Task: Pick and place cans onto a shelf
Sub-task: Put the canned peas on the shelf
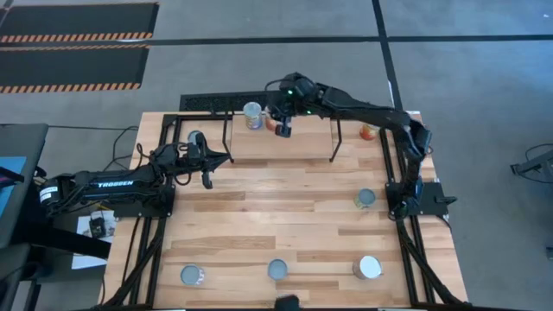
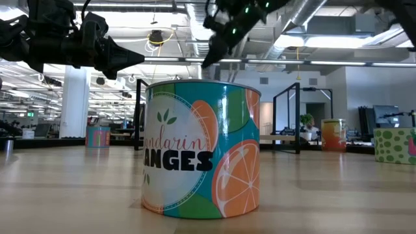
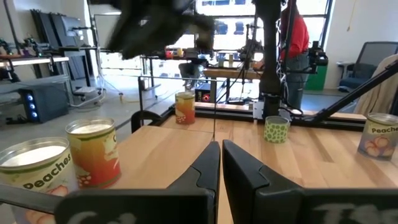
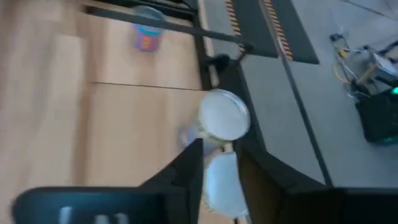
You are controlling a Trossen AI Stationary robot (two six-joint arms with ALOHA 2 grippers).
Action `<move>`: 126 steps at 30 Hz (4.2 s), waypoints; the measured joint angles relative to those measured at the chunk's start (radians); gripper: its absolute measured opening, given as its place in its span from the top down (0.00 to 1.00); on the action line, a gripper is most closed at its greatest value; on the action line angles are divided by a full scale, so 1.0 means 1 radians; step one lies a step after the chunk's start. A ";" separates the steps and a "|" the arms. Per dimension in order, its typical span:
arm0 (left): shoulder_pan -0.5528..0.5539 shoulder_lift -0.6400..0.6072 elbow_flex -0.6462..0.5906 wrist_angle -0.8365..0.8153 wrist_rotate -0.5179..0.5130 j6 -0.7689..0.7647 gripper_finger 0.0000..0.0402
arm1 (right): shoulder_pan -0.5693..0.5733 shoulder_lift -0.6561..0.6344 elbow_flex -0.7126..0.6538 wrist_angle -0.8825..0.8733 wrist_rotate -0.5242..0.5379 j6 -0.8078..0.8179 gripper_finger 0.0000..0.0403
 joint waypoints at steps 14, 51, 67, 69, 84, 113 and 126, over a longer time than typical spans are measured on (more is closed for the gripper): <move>0.000 0.000 0.000 0.000 0.038 0.014 0.98 | 0.167 -0.210 -0.510 0.585 -0.142 0.156 0.98; 0.000 0.001 0.000 -0.041 0.055 -0.002 0.98 | 0.804 -0.506 -0.901 -0.649 0.207 1.865 0.55; 0.000 0.001 0.000 -0.058 0.053 0.014 0.98 | 0.600 -0.342 -0.935 -0.623 0.078 1.693 0.71; 0.000 0.001 0.000 -0.059 0.052 0.014 0.98 | 0.589 -0.334 -0.935 -0.593 0.072 1.636 0.75; 0.000 0.001 0.000 -0.062 0.044 0.022 0.98 | 0.596 -0.335 -0.677 -0.259 0.132 0.922 0.95; 0.000 0.011 0.000 -0.061 -0.007 0.025 0.98 | -0.020 0.224 0.171 -0.601 0.083 0.232 0.97; 0.000 0.011 0.000 -0.061 -0.007 0.033 0.98 | -0.105 0.257 0.170 -0.542 0.044 0.207 0.96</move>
